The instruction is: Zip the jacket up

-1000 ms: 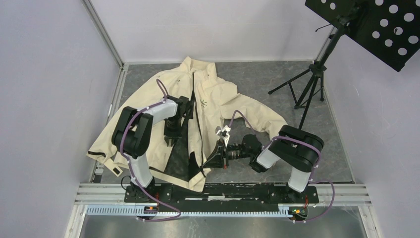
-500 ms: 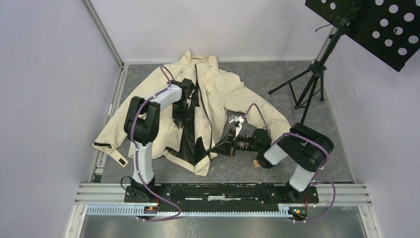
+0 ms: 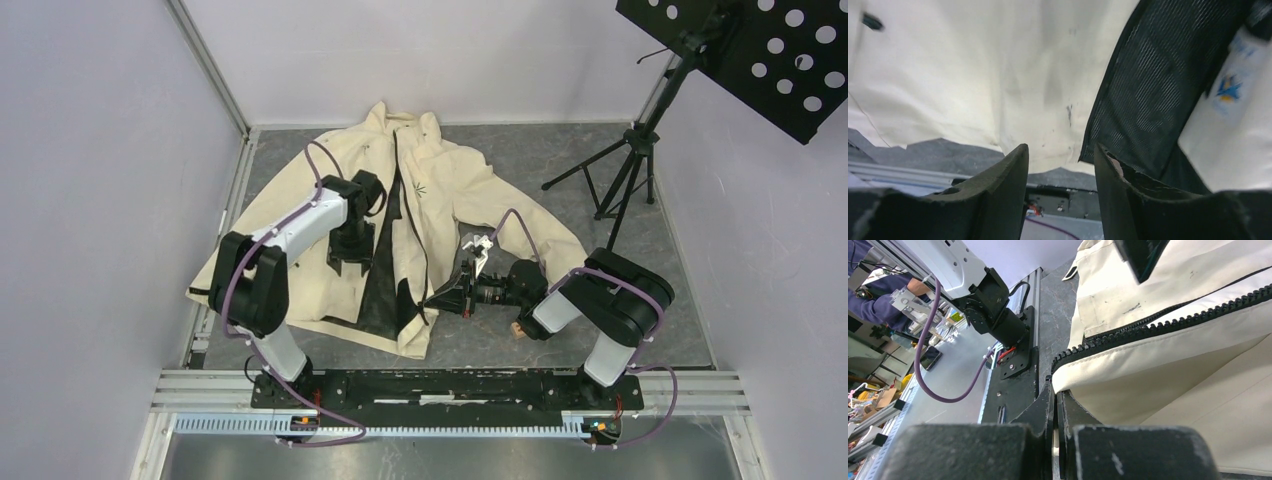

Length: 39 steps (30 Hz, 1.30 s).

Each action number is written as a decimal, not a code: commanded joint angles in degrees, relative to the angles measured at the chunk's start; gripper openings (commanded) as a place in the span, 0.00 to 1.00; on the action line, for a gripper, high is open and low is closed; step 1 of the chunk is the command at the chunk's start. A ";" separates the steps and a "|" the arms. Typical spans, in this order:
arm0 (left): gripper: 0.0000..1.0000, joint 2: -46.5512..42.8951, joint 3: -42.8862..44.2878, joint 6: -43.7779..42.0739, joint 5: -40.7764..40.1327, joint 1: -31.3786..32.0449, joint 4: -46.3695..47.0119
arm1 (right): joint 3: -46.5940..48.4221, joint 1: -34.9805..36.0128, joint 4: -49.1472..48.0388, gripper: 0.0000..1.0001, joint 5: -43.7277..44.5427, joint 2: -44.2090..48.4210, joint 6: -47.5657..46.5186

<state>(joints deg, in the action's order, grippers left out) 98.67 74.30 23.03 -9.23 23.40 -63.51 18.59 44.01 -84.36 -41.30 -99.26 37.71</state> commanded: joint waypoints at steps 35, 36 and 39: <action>0.30 8.43 -10.05 2.61 0.79 4.29 3.11 | -0.05 -0.07 -21.27 0.00 -0.80 -0.84 4.02; 0.29 8.20 -9.97 2.76 0.57 4.29 3.12 | -0.13 -0.06 -21.28 0.00 -0.81 -0.85 4.04; 0.25 8.07 -10.21 2.89 0.35 4.30 3.63 | -0.11 -0.06 -21.70 0.00 -0.80 -0.98 4.38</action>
<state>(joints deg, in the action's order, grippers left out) 107.94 65.23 23.64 -7.09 27.77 -64.12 18.59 44.01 -84.38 -41.52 -99.96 41.82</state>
